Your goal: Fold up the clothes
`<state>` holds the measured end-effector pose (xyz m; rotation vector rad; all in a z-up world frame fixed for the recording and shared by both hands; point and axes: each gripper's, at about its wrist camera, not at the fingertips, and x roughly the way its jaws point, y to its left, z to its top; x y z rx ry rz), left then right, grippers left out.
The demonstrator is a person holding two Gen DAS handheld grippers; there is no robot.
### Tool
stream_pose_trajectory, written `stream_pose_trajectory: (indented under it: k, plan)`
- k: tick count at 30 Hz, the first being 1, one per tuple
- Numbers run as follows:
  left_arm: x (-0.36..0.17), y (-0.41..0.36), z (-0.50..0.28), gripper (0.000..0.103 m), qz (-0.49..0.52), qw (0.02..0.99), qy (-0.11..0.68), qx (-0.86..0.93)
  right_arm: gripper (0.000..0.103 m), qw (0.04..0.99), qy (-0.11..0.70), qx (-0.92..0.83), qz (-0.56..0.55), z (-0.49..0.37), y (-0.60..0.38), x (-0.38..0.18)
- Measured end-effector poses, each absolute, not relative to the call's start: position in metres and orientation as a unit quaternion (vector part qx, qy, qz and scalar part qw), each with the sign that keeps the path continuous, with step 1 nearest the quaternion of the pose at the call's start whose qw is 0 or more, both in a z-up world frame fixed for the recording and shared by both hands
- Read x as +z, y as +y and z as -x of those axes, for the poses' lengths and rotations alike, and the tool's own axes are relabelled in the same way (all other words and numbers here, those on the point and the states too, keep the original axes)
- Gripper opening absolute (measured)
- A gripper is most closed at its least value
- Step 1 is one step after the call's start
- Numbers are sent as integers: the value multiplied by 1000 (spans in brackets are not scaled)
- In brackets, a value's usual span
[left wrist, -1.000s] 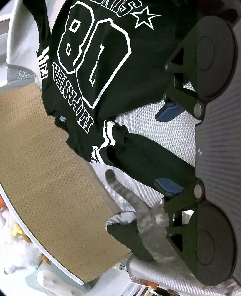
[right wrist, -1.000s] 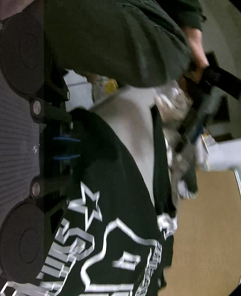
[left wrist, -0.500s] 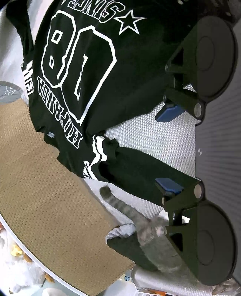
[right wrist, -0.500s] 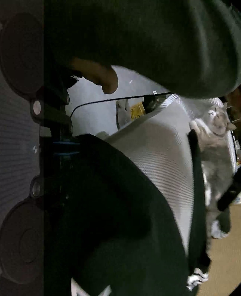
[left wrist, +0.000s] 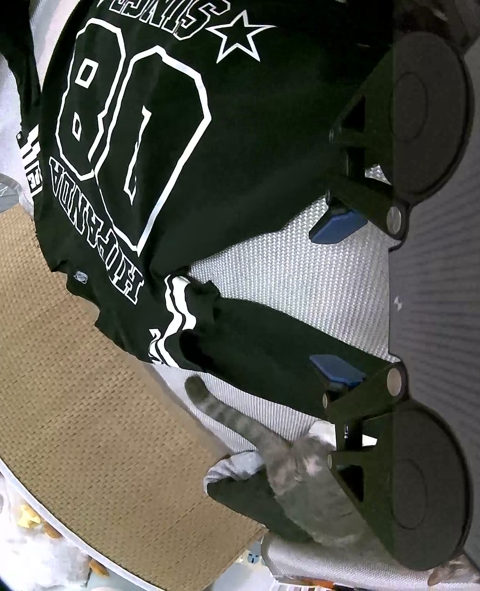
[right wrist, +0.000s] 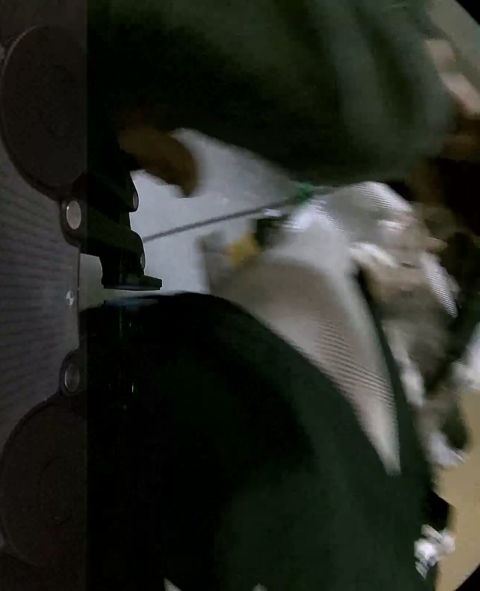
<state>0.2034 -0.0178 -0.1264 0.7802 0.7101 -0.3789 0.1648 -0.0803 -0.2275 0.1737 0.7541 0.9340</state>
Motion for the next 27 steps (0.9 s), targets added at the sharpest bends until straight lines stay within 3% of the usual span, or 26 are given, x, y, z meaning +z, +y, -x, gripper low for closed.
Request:
stream_pose_trajectory:
  k: [6, 12, 22, 27]
  plan:
    - [-129, -31, -195, 71, -419, 833, 307, -192, 13, 889, 258, 350, -139, -165, -143, -174]
    - [-130, -43, -197, 71, -423, 834, 286, -209, 18, 961, 221, 143, -88, -153, -201, -158]
    - [-134, -61, -205, 71, -419, 840, 260, -227, 23, 963, 200, -44, -175, -157, -267, -182]
    - [-156, -87, -201, 70, -499, 784, 252, -270, 25, 963, 198, -63, -172, -157, -271, -194]
